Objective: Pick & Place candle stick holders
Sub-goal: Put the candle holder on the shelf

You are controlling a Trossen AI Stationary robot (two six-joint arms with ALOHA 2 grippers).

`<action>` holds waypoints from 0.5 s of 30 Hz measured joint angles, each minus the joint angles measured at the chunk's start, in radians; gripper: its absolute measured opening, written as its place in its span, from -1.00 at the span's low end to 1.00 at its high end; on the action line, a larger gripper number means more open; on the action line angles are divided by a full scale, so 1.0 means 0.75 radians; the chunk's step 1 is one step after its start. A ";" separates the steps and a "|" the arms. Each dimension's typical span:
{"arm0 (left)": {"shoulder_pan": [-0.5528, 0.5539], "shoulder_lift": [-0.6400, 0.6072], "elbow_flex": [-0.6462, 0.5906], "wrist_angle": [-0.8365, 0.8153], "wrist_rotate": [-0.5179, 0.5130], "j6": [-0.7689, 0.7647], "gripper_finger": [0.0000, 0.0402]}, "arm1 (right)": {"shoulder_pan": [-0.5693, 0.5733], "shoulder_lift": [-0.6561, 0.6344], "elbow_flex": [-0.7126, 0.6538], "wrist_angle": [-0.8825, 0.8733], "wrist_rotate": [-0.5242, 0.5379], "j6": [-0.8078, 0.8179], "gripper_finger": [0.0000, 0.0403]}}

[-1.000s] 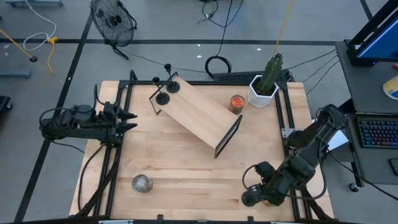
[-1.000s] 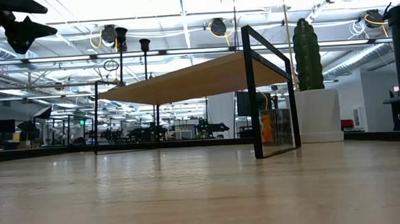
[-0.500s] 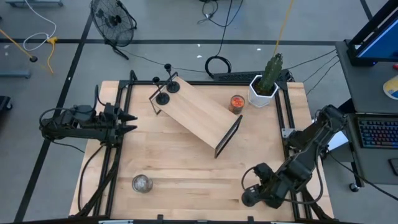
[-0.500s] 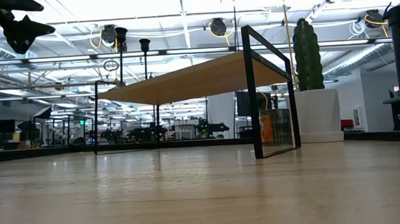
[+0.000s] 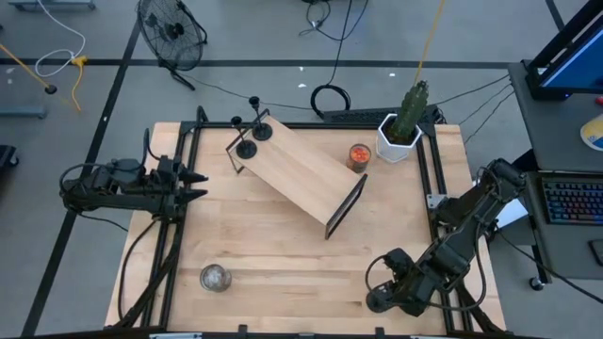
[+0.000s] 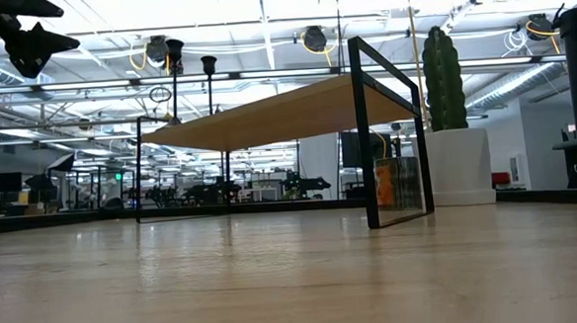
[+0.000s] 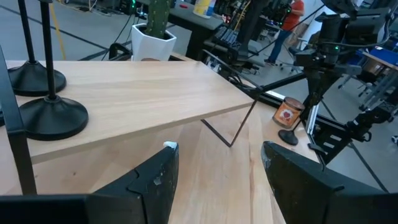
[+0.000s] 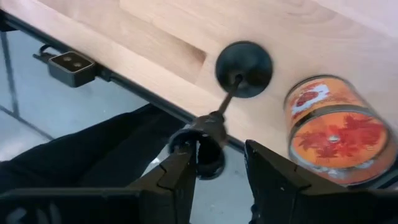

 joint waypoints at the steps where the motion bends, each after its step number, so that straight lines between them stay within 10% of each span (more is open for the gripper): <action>1: 0.000 0.000 0.000 -0.001 0.000 0.000 0.18 | 0.001 0.000 0.000 -0.014 0.002 0.001 -0.37; 15: 0.000 0.000 0.000 -0.008 -0.001 0.001 0.18 | 0.001 0.000 0.000 -0.091 0.043 0.003 -0.37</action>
